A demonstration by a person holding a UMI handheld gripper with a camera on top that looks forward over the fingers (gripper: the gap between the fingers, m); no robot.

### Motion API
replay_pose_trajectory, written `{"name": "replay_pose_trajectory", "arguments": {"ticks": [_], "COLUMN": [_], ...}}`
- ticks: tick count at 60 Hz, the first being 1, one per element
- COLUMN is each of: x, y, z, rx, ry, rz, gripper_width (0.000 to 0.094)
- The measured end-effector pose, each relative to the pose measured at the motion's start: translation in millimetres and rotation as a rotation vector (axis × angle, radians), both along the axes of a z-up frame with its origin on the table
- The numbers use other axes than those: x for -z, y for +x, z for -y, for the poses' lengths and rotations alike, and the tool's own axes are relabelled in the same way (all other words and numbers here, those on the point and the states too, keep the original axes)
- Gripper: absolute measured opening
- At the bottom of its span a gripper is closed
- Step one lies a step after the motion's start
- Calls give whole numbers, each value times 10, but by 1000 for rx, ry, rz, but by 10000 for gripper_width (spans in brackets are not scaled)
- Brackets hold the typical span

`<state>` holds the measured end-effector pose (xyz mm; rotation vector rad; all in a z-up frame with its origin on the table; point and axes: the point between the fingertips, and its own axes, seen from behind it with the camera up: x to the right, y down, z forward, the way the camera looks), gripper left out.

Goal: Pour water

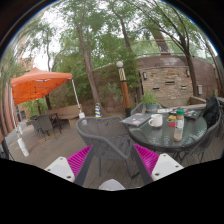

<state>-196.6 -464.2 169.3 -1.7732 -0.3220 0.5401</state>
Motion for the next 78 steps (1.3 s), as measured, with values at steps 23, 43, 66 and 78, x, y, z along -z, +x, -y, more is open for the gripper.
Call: {"name": "replay_pose_trajectory", "arguments": {"ticks": [23,43,66,78], "x": [174,554,810,913], "y": [1270,2460,2430,2397], "z": [-1150,-2840,-3697,-3760], "rx": [186,430,499,498], "ry": [61,136,180,146], "rz": [61,178,123,93], "gripper_width": [829,825,434,396]}}
